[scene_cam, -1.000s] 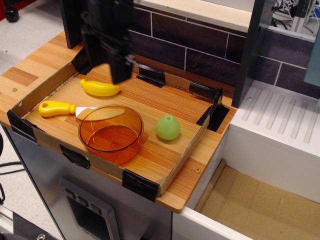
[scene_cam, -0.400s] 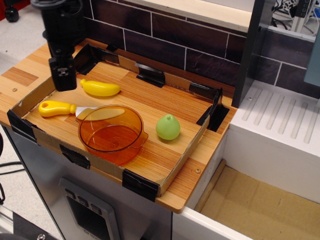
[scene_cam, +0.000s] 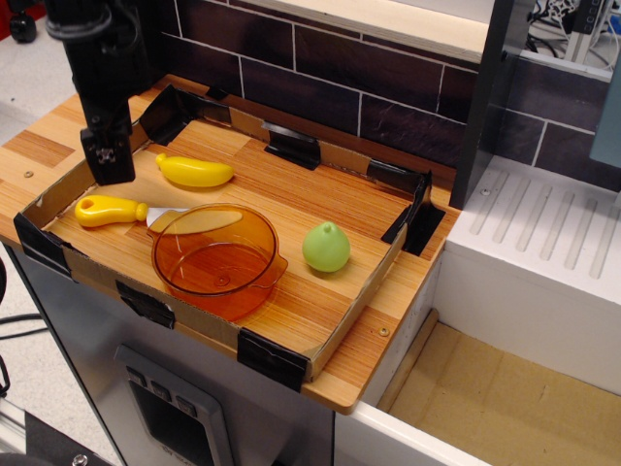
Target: Put knife in pot
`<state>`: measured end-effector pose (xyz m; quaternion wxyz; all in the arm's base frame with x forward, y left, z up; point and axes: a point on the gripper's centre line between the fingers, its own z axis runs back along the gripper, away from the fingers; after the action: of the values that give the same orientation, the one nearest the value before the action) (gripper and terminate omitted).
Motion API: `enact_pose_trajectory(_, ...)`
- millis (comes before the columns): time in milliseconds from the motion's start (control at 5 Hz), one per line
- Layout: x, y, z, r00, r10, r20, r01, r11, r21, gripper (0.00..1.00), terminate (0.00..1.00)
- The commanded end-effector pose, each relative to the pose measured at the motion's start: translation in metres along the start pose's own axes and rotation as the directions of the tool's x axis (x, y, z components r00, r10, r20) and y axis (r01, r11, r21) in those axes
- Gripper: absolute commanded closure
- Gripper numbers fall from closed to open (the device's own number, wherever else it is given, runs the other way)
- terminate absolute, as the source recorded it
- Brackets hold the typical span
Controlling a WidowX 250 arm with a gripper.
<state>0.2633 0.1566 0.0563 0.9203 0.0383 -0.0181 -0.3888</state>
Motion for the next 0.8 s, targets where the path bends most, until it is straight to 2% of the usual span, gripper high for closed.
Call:
enact_pose_trajectory(0,-0.004,0.015,-0.018,1.0,0.008,-0.023,-0.007,0.999,0.051,0.0,0.0)
enact_pose_trajectory(600,-0.012,0.005,-0.05,0.993,-0.035,-0.109,0.04,0.998,0.043,0.0,0.0)
